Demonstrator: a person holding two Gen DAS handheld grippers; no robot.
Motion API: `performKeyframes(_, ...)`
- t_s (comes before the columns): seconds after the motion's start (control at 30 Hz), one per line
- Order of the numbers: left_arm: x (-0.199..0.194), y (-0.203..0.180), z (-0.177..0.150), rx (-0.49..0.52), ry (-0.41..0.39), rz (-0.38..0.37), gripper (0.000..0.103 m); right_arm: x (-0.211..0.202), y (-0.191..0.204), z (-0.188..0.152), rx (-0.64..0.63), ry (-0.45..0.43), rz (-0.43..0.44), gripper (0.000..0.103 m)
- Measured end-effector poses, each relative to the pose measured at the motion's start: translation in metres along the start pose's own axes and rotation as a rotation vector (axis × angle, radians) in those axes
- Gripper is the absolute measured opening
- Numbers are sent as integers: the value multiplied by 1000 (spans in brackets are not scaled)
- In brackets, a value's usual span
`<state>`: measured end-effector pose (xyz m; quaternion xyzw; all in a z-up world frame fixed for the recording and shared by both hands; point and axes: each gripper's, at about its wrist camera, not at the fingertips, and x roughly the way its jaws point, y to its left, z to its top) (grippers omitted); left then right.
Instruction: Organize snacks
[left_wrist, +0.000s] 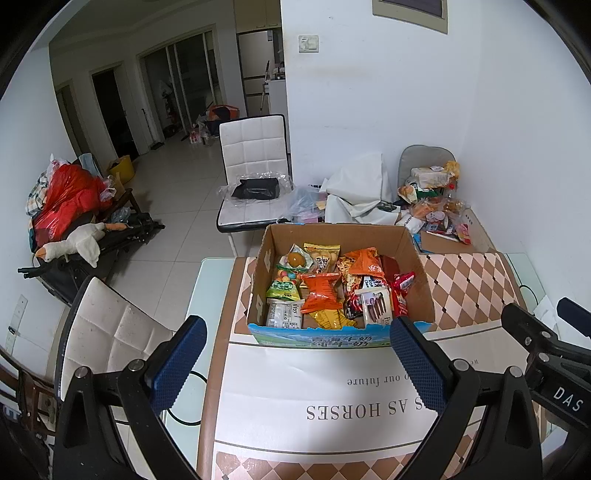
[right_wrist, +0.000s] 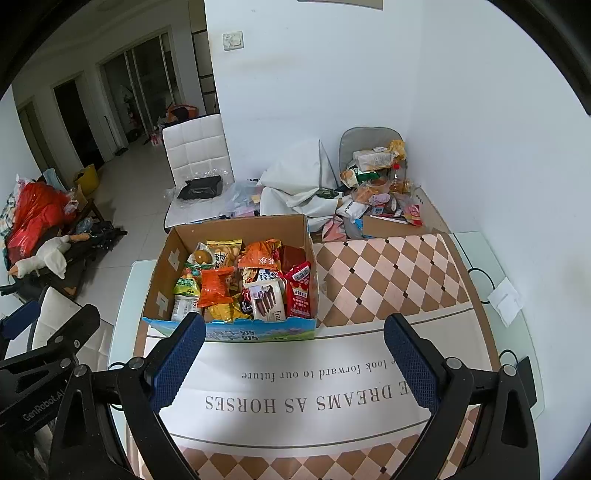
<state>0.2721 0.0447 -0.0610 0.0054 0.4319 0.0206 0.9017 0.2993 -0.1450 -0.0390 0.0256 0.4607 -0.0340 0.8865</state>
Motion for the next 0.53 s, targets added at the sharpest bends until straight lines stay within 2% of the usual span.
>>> performKeyframes(0.53,-1,-2,0,4,-6,0,101,0,0,-1,-2,-1,1,99)
